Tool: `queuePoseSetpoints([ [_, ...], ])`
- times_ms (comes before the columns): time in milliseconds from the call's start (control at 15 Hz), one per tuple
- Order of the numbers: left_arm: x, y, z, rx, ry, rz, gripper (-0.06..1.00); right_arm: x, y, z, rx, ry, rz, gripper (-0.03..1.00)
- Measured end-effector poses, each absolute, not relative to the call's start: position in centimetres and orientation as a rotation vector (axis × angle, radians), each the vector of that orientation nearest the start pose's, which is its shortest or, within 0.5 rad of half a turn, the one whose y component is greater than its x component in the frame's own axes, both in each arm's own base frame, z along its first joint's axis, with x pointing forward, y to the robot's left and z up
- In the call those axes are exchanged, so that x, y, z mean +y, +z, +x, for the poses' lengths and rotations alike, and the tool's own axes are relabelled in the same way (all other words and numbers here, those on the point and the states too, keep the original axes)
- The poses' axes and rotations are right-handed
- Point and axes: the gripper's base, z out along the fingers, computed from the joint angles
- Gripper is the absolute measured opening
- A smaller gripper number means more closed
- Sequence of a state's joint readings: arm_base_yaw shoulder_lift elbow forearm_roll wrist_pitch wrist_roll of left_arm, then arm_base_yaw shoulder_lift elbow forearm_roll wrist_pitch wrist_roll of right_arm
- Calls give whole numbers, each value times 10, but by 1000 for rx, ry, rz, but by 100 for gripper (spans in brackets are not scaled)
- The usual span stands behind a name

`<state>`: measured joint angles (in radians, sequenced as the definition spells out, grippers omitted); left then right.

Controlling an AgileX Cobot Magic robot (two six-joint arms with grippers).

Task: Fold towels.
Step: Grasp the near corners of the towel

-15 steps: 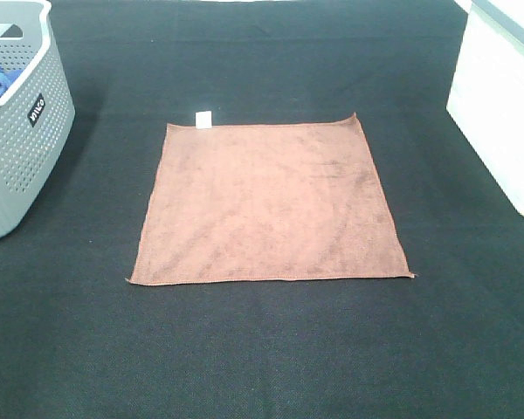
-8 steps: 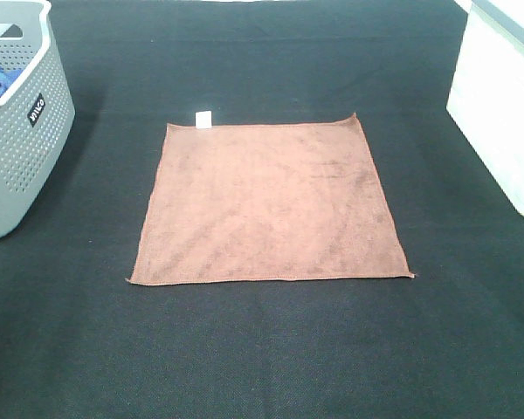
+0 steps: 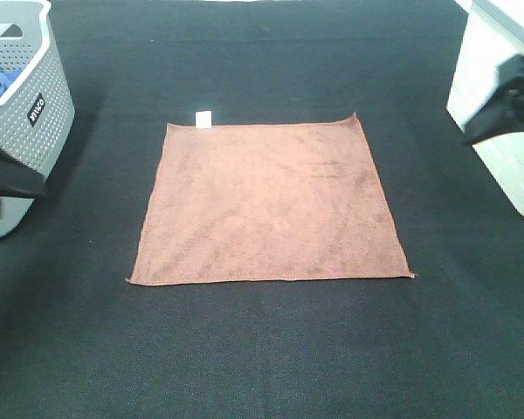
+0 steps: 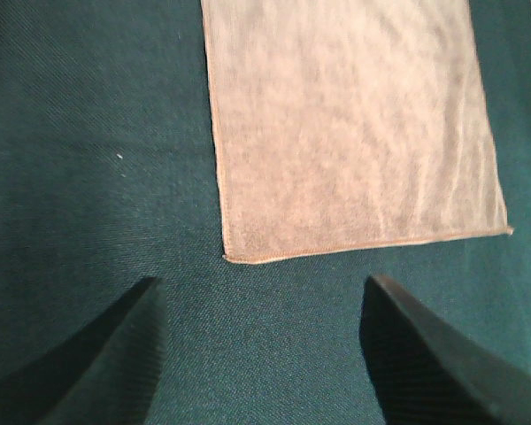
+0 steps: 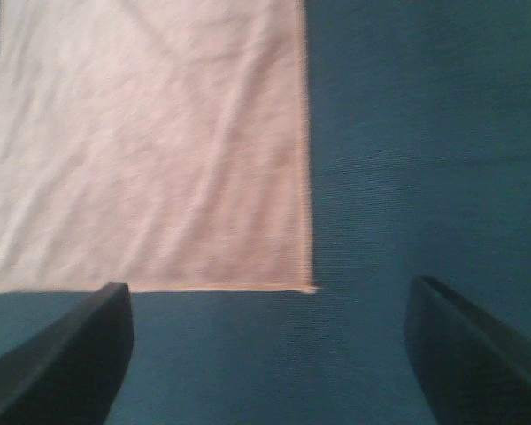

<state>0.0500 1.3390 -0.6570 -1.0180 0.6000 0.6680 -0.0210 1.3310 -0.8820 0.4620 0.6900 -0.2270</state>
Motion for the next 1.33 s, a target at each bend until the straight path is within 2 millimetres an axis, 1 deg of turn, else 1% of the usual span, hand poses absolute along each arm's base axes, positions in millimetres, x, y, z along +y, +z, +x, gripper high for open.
queuePoseSetpoints([
  [67,-34,210,253,2519,-736,-175,61,24,258,269,2576,467,80,79],
  [133,-41,201,264,2556,-752,-157,61,29,246,281,2595,555,63,79],
  [200,-41,201,264,2556,-752,-157,61,29,246,281,2595,555,63,79],
  [267,-55,188,275,2611,-773,-106,61,32,235,287,2614,602,46,79],
  [333,-63,179,281,2640,-775,-81,61,34,225,291,2638,643,30,78],
  [467,-74,162,295,2683,-760,-64,61,37,205,299,2683,686,8,78],
  [533,-80,149,303,2715,-756,-53,61,37,190,303,2720,698,-4,77],
  [800,-82,121,315,2778,-733,-90,61,35,155,312,2793,686,11,77],
  [867,-83,114,317,2790,-733,-106,61,35,144,315,2803,682,2,77],
  [1000,-83,105,317,2814,-735,-129,61,35,129,318,2817,680,3,77],
  [1067,-83,105,317,2814,-735,-129,61,35,129,318,2817,680,3,77],
  [1200,-83,98,319,2831,-732,-143,61,35,119,325,2832,682,-2,77],
  [1333,-88,95,325,2823,-747,-153,61,35,111,332,2841,695,12,77],
])
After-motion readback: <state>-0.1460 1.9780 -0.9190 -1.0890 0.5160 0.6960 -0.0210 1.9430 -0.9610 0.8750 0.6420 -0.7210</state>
